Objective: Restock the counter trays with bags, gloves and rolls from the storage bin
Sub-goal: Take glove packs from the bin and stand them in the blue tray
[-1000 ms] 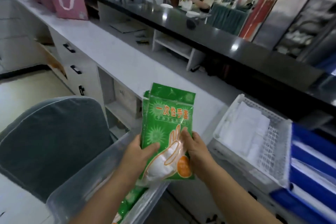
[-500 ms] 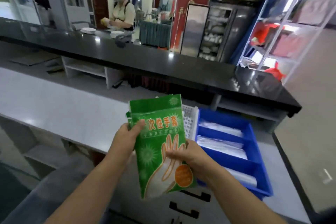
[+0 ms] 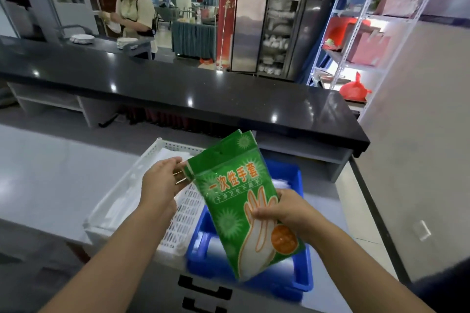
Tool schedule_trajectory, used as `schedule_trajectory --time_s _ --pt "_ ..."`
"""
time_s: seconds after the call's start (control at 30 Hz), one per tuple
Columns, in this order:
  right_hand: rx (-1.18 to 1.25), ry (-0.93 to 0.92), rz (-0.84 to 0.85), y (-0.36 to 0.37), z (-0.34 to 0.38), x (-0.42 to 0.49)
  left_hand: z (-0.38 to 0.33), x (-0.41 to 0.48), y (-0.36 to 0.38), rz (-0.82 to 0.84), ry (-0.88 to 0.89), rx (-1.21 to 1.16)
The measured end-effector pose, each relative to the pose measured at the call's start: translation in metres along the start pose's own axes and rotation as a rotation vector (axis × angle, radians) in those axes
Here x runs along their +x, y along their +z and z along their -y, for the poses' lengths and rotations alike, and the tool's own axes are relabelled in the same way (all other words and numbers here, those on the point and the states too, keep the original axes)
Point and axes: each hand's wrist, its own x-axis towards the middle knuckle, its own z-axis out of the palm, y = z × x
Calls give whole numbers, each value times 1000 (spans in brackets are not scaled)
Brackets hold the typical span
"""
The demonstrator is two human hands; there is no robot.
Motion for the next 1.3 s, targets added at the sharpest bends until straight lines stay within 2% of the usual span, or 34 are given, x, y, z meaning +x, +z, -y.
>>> schedule_trajectory --time_s 0.1,0.17,0.3,0.43,0.57,0.63,0.73,0.87,1.0,1.07,1.13,1.23,1.3 --pt "-83 0 -131 -40 5 4 8 23 18 24 29 89" --pt "-138 17 -229 -66 6 8 21 38 38 118 52 266" --pt "-242 56 -403 -107 2 14 62 65 81 461 149 747" --pt "-322 133 -505 -129 -6 24 104 97 115 784 401 1358" --pt "-469 204 -597 -141 -11 36 134 128 135 1001 589 1599" --pt "-549 222 -628 -142 -13 40 145 141 144 1056 580 1646" --pt "-646 254 -658 -140 -15 46 154 156 158 1145 387 1682" --pt "-773 276 -708 -136 -19 55 162 166 168 1120 385 1795" --pt "-887 234 -750 -133 -18 65 164 166 170 1115 254 1754" --pt "-939 197 -751 -134 -12 70 160 163 168 1108 260 1724" --pt "-989 132 -741 -135 -1 76 151 156 165 1041 376 1699" --pt "-1071 -15 -730 -136 20 90 134 138 157 886 669 1704" --pt "-1058 -122 -706 -132 36 102 121 116 149 843 865 1736"
